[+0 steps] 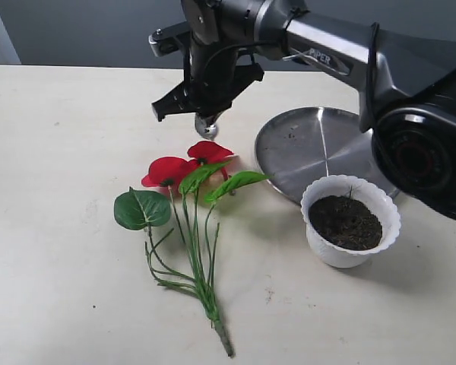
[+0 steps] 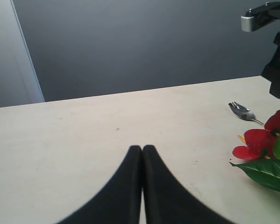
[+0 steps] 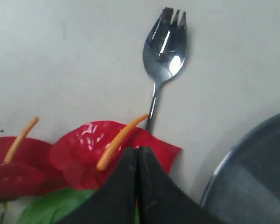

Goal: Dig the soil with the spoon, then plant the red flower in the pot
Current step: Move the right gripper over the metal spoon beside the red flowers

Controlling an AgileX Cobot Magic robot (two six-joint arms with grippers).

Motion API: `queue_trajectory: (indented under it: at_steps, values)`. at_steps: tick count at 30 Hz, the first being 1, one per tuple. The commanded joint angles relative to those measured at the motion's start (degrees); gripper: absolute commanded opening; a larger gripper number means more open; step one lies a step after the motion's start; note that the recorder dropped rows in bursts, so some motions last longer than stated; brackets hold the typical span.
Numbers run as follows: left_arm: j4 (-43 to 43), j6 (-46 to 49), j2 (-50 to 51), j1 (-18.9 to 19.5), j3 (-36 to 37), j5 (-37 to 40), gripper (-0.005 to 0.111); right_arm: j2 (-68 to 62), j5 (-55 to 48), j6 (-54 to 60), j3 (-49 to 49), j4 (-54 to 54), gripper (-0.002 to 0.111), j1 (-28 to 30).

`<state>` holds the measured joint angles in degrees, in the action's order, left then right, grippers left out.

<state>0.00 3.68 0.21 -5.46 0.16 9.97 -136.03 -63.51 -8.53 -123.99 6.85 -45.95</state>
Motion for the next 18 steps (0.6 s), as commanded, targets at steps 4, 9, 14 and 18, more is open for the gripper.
queue_trajectory:
  at_steps: [4,9,14,18]
  values:
    - [0.0,0.0,-0.2,-0.4,-0.2,-0.6,0.000,-2.9,5.3,-0.3,-0.3,3.0,-0.001,1.9]
    - [0.0,0.0,-0.2,-0.4,-0.2,-0.6,0.000,-5.5,2.8,-0.3,-0.3,4.0,-0.001,2.0]
    - [0.0,0.0,-0.2,-0.4,-0.2,-0.6,0.000,-5.8,2.9,5.9,-0.3,-10.5,-0.001,1.9]
    - [0.0,0.0,-0.2,-0.4,-0.2,-0.6,0.000,-5.8,3.3,7.1,-0.3,-14.7,-0.001,1.9]
